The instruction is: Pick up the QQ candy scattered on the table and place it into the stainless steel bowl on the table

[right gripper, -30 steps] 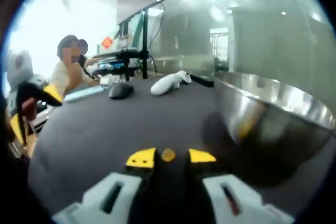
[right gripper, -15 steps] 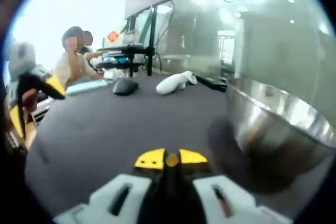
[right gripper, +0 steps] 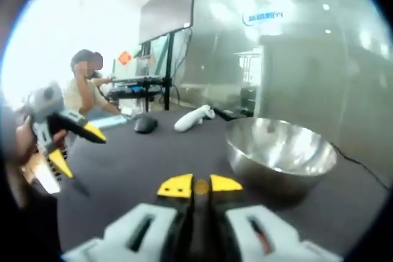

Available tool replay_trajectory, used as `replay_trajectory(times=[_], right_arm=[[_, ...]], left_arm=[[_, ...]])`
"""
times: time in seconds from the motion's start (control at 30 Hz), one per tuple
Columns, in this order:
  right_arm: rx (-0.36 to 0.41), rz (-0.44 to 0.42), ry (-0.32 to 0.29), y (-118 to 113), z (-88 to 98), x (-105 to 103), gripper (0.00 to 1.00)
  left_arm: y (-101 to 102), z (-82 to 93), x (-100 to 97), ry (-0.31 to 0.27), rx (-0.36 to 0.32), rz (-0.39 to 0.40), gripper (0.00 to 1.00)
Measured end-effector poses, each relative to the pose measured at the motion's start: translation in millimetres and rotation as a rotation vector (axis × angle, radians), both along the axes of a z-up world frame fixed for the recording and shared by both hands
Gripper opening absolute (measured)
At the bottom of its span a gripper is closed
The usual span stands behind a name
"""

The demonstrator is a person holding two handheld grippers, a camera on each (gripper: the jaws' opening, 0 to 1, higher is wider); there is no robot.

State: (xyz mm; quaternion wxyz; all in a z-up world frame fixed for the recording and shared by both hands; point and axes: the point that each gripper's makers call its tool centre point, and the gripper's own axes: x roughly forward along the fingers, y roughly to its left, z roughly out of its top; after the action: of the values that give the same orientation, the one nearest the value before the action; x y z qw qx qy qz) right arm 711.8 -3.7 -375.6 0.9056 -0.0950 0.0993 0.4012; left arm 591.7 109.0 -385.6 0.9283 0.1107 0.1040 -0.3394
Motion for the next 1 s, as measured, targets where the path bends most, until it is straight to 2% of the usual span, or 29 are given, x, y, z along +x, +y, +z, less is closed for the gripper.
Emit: replay_trajectory(times=[0.2,0.53,0.73,0.83,0.9,0.93,1.0], right_arm=[[0.015,-0.048,-0.016,-29,1.6,-11,0.1],[0.056,-0.157,-0.047,-74,19.2,-16,0.1],[0.109,-0.246,-0.081,-96,39.9,3,0.09],[0.088,-0.281,-0.112,-98,49.7,19,0.09],[0.025,-0.3,-0.149,-99,56.6,30,0.09],[0.024,-0.305,-0.164,-97,62.0,35,0.09],[0.076,-0.284,-0.162,-88,72.3,42,0.09]], left_arm=[[4,3.5,1.1,-0.007,-0.006,0.012,0.53],[2,4.3,-1.5,-0.01,-0.001,0.008,0.53],[0,2.9,-2.0,-0.011,0.015,0.007,0.53],[-2,2.6,-2.9,-0.012,0.021,0.001,0.53],[-3,3.3,-4.0,-0.013,0.018,-0.001,0.53],[-3,3.2,-4.3,-0.013,0.017,0.001,0.53],[-3,2.6,-4.2,-0.011,0.017,0.005,0.53]])
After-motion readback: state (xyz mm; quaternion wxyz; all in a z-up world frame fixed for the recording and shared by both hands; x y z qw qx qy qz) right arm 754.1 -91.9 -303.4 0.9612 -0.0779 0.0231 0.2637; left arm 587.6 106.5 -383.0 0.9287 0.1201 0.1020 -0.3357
